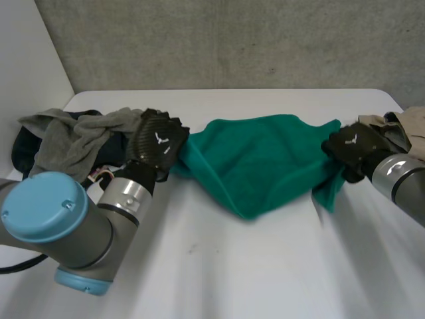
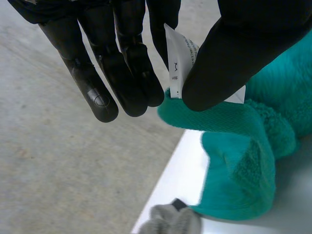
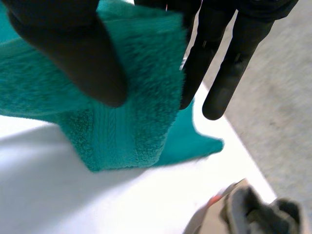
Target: Fold the laundry.
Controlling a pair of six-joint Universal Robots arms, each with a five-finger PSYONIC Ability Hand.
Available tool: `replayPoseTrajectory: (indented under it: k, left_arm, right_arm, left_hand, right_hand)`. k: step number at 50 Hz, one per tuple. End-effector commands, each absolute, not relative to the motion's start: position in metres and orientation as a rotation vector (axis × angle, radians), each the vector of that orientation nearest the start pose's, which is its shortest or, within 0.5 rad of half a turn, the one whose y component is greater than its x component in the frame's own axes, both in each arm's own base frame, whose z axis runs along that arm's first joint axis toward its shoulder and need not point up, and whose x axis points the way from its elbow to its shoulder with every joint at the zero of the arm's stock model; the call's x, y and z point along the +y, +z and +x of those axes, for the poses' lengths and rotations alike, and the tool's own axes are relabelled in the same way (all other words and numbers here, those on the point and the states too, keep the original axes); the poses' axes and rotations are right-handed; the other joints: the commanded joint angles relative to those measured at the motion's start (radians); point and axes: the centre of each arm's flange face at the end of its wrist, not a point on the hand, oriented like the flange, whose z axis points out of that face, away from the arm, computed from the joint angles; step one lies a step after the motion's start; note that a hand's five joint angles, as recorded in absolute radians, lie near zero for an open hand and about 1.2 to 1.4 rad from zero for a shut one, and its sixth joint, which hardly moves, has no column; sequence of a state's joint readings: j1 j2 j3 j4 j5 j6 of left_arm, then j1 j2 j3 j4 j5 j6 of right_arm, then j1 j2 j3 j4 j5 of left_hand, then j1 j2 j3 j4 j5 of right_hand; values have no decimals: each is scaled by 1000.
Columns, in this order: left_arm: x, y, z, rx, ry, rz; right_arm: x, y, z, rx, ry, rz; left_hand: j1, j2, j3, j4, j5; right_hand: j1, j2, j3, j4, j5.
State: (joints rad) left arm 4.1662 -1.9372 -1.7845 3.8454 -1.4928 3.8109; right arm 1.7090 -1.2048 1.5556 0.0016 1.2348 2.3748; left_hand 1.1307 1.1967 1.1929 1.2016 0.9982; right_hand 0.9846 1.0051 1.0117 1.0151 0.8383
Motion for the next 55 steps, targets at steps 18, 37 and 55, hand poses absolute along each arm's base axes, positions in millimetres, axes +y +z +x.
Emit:
replayPoseTrajectory:
  k: [18,37,55]
  left_arm:
    - [-240,191,-310,1656,-2310,1257]
    - [-240,194,-310,1657,-2312,1253]
    - [-266,238,-314,1596,-2368,1088]
  right_arm:
    - [-295,168,150,2551,-1467,-313]
    - [-282,166,148,2525,-1405,-92]
    - [-272,176,152,2548,-1654,-699]
  left_hand:
    - [266,200,203,195,224]
    - [266,200,203,195,224]
    - [266,200,203,195,224]
  right_hand:
    - [-694,-714,-721,-724,-722]
    - [-809,-829,-836,-839,-837]
    - [-638,-659,-665,-669,-667]
